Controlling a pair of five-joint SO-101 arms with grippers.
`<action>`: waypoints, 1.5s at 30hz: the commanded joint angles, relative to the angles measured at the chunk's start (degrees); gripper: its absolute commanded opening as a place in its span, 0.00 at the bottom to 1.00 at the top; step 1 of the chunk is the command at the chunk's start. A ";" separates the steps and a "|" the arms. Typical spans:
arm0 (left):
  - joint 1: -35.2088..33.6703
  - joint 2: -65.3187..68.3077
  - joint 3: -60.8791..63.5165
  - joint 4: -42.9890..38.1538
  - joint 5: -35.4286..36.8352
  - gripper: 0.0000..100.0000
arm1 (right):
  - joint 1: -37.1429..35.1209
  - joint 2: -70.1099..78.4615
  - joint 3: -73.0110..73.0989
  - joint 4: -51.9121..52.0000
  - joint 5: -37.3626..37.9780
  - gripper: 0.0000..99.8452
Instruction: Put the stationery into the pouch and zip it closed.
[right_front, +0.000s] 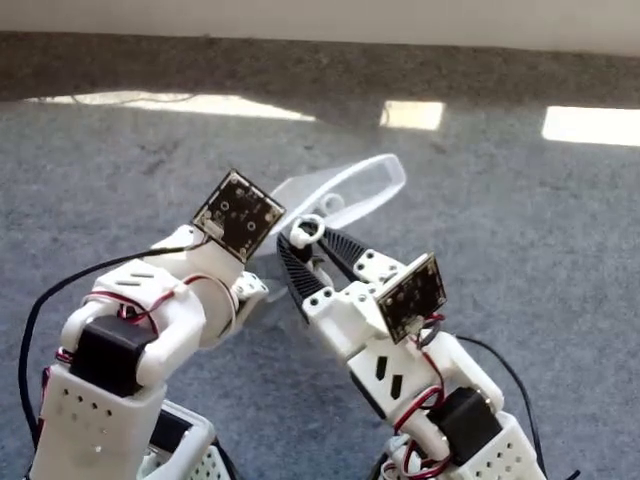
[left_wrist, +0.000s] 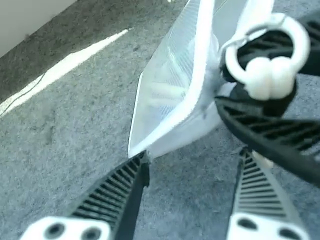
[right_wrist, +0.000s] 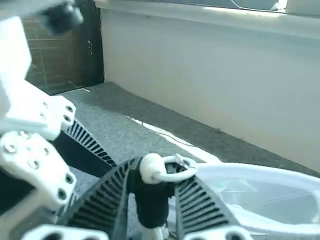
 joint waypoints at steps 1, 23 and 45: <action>0.84 -1.45 3.82 -6.77 0.88 0.26 | 0.40 -1.27 -1.54 0.04 -0.35 0.00; -3.03 -13.93 18.95 -24.18 8.97 0.20 | 0.04 -1.36 -1.98 3.56 -0.62 0.00; 4.18 -14.29 18.95 -24.00 5.54 0.20 | -0.22 -1.45 -1.98 4.88 -0.62 0.00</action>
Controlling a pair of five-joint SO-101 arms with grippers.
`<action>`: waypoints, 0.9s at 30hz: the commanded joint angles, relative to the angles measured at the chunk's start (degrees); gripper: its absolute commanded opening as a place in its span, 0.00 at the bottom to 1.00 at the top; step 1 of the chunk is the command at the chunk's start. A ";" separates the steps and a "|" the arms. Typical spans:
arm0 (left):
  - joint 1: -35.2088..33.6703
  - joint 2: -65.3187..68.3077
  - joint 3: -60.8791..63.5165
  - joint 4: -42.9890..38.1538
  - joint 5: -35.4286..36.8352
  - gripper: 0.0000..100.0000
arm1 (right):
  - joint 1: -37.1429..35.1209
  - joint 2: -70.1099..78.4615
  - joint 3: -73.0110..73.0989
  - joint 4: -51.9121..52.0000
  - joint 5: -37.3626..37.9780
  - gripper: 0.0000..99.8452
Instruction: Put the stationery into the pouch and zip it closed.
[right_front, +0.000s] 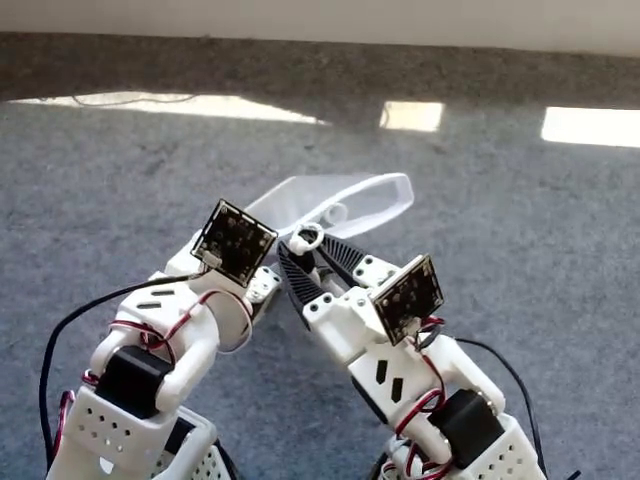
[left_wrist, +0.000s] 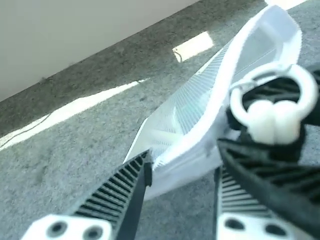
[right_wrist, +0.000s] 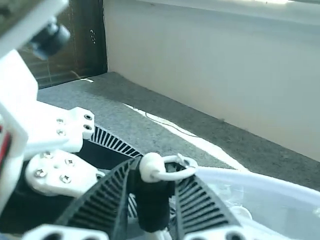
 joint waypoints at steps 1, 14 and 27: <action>-0.40 -1.80 -0.75 -1.14 -0.44 0.20 | 0.57 -0.75 -2.07 2.86 -0.44 0.00; -1.71 -17.54 2.07 4.22 -0.26 0.28 | 0.22 -0.75 -7.78 10.77 -0.09 0.00; 0.48 -12.79 2.77 5.19 -6.95 0.28 | 0.13 -0.75 -14.37 16.92 0.00 0.00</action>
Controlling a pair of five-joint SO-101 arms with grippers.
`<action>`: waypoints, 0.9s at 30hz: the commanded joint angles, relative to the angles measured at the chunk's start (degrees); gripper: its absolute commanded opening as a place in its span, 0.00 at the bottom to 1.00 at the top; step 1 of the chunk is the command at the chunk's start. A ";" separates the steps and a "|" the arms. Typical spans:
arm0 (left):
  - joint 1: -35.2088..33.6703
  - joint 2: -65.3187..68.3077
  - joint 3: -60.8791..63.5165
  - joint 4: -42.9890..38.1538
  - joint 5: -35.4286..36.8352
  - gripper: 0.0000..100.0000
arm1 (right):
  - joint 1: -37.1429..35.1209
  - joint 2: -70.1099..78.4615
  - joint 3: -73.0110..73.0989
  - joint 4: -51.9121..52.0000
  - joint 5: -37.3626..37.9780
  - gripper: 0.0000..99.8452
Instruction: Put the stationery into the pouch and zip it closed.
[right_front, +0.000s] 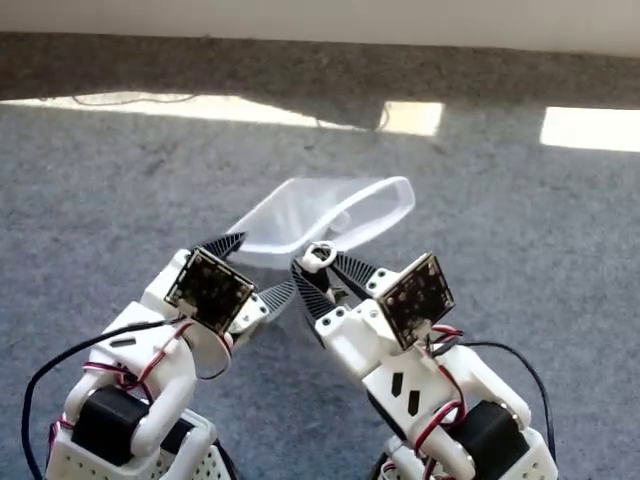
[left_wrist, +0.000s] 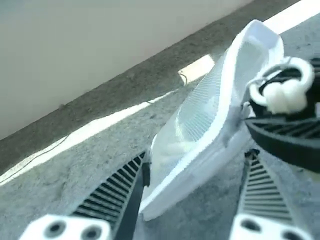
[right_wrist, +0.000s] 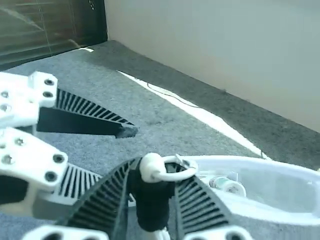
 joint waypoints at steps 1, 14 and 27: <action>2.86 0.66 -1.27 2.02 -1.67 0.28 | 0.13 -0.48 -5.05 0.31 0.00 0.00; 3.47 1.19 -1.45 1.76 -1.49 0.28 | -4.53 -0.57 -5.05 0.66 -0.09 0.00; 7.34 1.19 4.53 -4.75 -1.67 0.23 | -4.70 -0.57 -5.23 0.75 -0.35 0.00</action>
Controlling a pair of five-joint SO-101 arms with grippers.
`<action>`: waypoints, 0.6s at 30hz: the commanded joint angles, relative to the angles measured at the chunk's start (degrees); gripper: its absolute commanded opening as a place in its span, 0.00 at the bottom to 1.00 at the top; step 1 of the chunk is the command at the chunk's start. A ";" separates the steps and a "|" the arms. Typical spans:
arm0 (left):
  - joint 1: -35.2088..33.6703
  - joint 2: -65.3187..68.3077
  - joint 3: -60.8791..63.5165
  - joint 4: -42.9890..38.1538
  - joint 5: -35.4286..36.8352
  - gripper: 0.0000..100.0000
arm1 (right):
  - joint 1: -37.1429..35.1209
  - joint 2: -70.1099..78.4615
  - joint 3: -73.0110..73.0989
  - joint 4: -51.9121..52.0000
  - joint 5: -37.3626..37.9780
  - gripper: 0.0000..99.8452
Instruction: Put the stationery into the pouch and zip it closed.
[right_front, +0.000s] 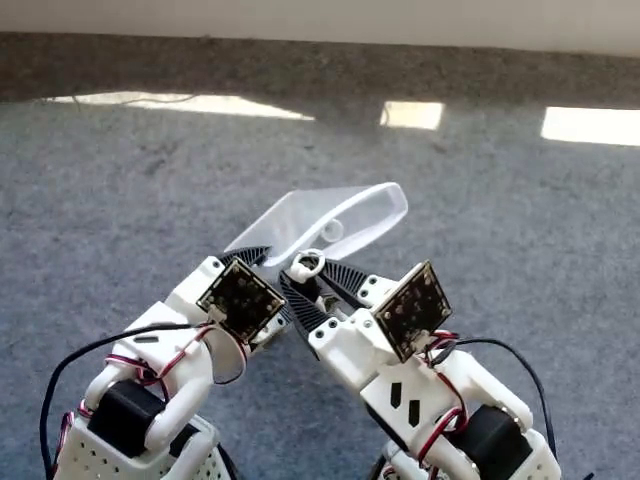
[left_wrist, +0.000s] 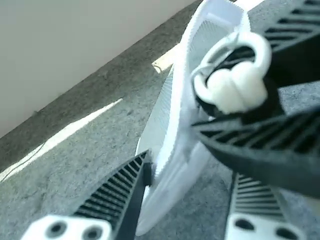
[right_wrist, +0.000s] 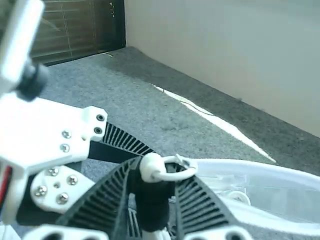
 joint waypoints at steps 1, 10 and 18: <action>0.84 0.66 -0.22 -2.81 0.09 0.23 | -0.75 -0.57 -4.00 0.22 -0.35 0.00; 1.27 0.22 0.13 -2.73 0.18 0.14 | -0.75 -0.57 -4.00 -0.04 -0.44 0.00; 1.27 0.40 0.40 -2.64 0.00 0.07 | -0.66 -0.57 -4.00 -0.22 -0.44 0.00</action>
